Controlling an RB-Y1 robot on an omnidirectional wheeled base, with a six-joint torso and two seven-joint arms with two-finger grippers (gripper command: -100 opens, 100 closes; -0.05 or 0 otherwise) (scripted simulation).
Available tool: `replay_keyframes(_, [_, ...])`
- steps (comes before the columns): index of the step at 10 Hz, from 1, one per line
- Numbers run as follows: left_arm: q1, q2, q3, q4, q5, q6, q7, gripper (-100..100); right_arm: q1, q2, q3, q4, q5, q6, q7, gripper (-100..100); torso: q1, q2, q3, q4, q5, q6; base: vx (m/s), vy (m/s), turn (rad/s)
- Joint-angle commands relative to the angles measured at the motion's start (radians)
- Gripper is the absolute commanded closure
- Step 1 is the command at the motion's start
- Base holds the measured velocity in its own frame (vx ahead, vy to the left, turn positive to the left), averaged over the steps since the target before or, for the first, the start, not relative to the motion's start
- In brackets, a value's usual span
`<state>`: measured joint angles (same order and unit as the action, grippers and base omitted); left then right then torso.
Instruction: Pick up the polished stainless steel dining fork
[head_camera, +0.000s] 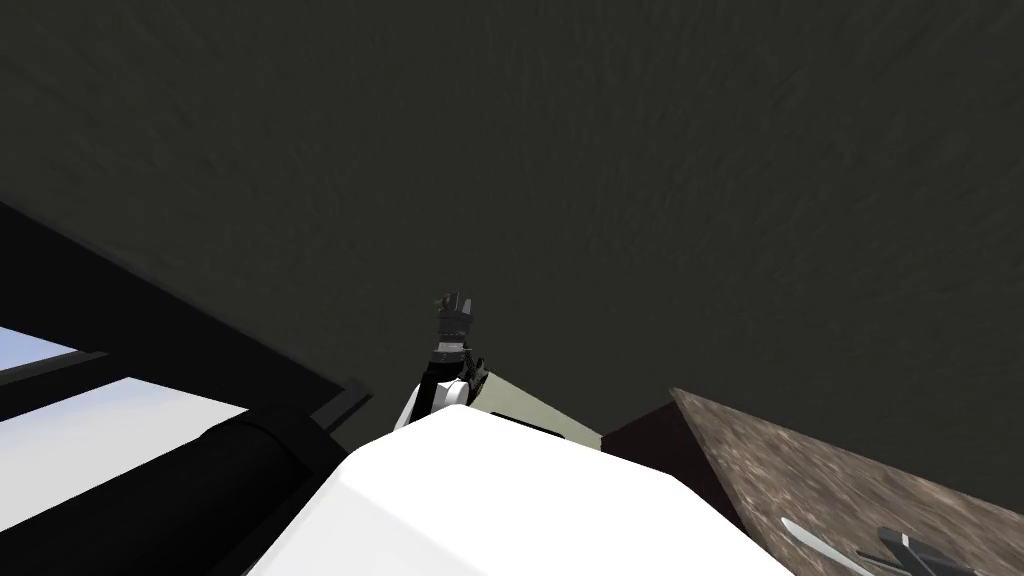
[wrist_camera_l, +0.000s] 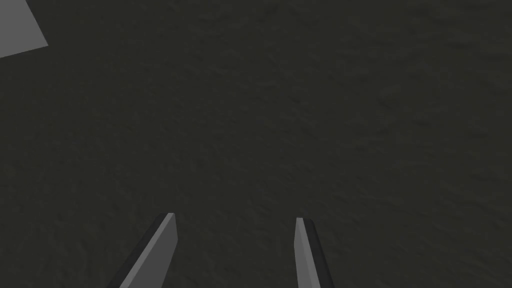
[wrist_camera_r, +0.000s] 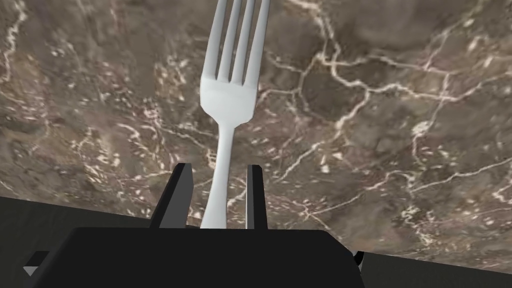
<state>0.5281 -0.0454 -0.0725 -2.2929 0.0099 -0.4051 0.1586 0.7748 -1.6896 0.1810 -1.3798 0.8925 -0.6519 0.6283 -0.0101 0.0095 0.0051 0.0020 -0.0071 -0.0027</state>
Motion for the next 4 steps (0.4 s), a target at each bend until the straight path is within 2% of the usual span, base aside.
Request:
replay_keyframes(1, [0.0,0.0,0.0,0.0,0.0,0.0,0.0,0,-0.014,0.008,-0.002,0.047,-0.018,-0.033,-0.024,100,0.0,0.0,0.0,0.0,0.0,0.0,-0.227,0.014,0.436])
replay_keyframes(2, [0.0,0.0,0.0,0.0,0.0,0.0,0.0,0,-0.029,0.015,0.002,0.073,-0.025,-0.054,-0.039,100,-0.001,0.002,0.001,0.001,0.0,0.0,-0.212,0.051,0.379])
replay_keyframes(3, [0.0,0.0,0.0,0.0,0.0,0.0,0.0,0,-0.022,0.011,0.003,0.052,-0.017,-0.035,-0.032,100,0.0,0.003,0.002,0.001,0.0,0.001,-0.082,0.032,0.068])
replay_keyframes(4, [0.0,0.0,0.0,0.0,0.0,0.0,0.0,0,-0.025,0.012,0.003,0.056,-0.018,-0.039,-0.035,0,-0.001,-0.002,-0.001,0.0,0.0,0.003,-0.014,0.005,-0.016])
